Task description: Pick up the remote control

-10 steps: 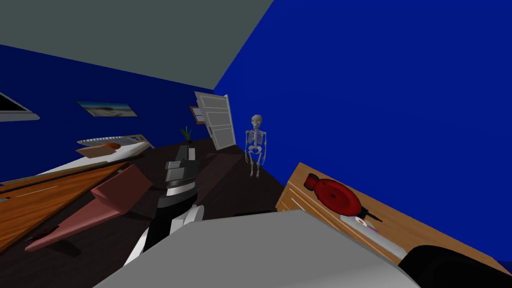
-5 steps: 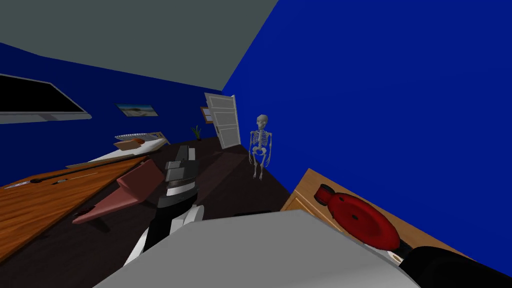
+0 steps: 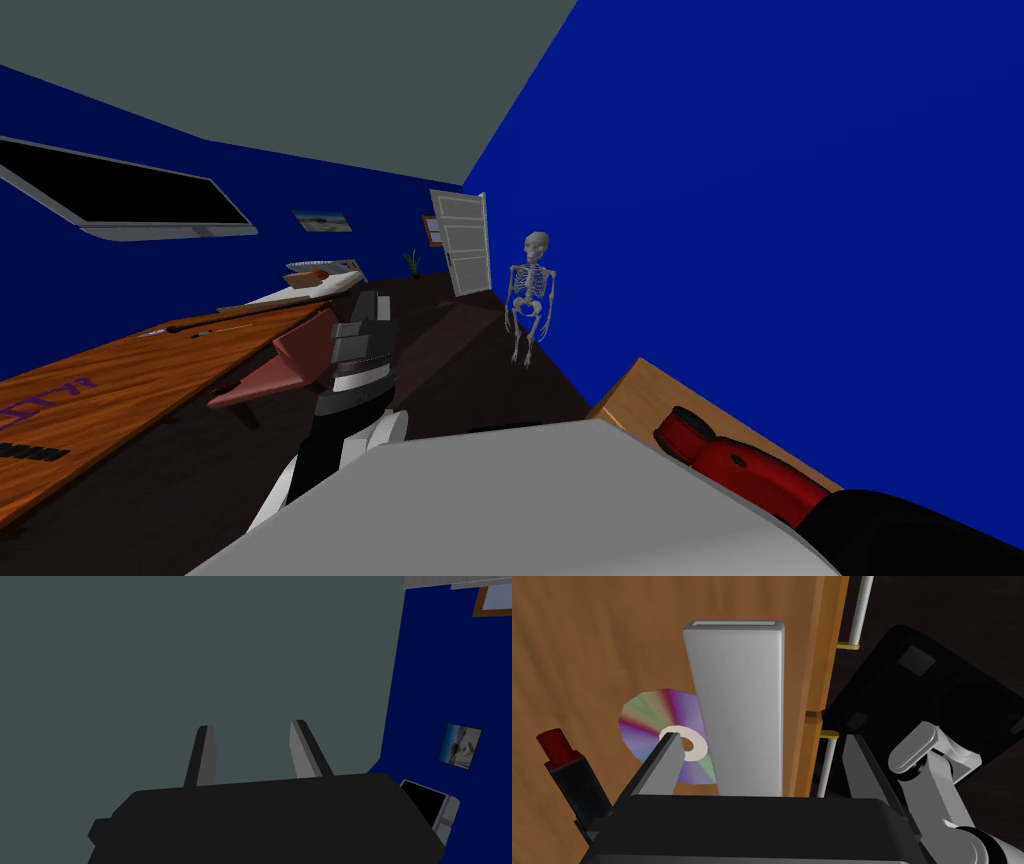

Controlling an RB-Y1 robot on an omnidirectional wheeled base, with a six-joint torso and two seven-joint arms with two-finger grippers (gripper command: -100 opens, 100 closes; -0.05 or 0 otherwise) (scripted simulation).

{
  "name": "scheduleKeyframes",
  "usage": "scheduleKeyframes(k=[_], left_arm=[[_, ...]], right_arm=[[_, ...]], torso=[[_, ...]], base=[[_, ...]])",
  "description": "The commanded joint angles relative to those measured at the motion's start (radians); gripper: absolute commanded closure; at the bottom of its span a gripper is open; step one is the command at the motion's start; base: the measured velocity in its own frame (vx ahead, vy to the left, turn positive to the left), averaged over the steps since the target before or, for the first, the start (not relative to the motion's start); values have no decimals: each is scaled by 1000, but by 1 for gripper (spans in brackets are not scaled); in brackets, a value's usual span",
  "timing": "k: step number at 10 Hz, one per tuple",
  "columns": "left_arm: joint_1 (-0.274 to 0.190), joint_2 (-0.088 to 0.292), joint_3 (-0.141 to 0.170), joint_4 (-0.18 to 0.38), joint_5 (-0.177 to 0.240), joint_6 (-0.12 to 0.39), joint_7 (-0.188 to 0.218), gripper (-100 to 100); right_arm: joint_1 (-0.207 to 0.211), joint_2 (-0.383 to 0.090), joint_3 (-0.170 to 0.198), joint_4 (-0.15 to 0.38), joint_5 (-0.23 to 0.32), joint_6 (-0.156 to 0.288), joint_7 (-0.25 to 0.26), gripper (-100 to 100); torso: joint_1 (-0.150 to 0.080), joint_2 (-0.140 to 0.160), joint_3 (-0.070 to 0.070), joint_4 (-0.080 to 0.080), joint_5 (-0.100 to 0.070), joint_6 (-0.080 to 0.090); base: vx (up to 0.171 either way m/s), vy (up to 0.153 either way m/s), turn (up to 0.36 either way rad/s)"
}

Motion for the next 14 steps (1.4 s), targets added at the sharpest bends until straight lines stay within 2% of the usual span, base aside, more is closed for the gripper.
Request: scheduleKeyframes(k=[1,2,3,4,6,7,8,12,13,14], left_arm=[[0,0,0,0,0,0,0,0],[0,0,0,0,0,0,0,0],[0,0,0,0,0,0,0,0],[0,0,0,0,0,0,0,0],[0,0,0,0,0,0,0,0],[0,0,0,0,0,0,0,0],[0,0,0,0,0,0,0,0],[0,0,0,0,0,0,0,0],[0,0,0,0,0,0,0,0],[0,0,0,0,0,0,0,0]], right_arm=[[-22,37,16,-13,11,-7,4,-100],[-3,19,2,-7,2,-9,8,-100],[-3,21,2,-9,2,-11,10,0],[-24,49,22,0,6,13,13,-100],[-44,77,41,10,10,37,17,-100],[-32,66,38,-8,12,36,4,-100],[-33,67,39,-7,12,40,5,100],[-32,68,39,-7,12,39,5,100],[-33,68,39,-7,12,39,5,0],[-20,43,18,-1,5,9,13,100]], torso=[[0,0,0,0,0,0],[2,1,1,0,0,1],[6,6,3,1,2,1],[9,9,5,2,2,1],[7,12,7,3,1,1],[4,13,8,3,-1,1],[4,13,8,3,-1,1],[5,12,7,3,0,1],[5,12,7,3,0,1],[5,12,7,3,0,1]], base=[[133,-100,144],[47,-38,29],[11,-9,1],[-8,-26,67],[-27,-46,56],[-10,-21,8],[0,0,0],[0,0,0],[0,0,0],[18,33,-75]])
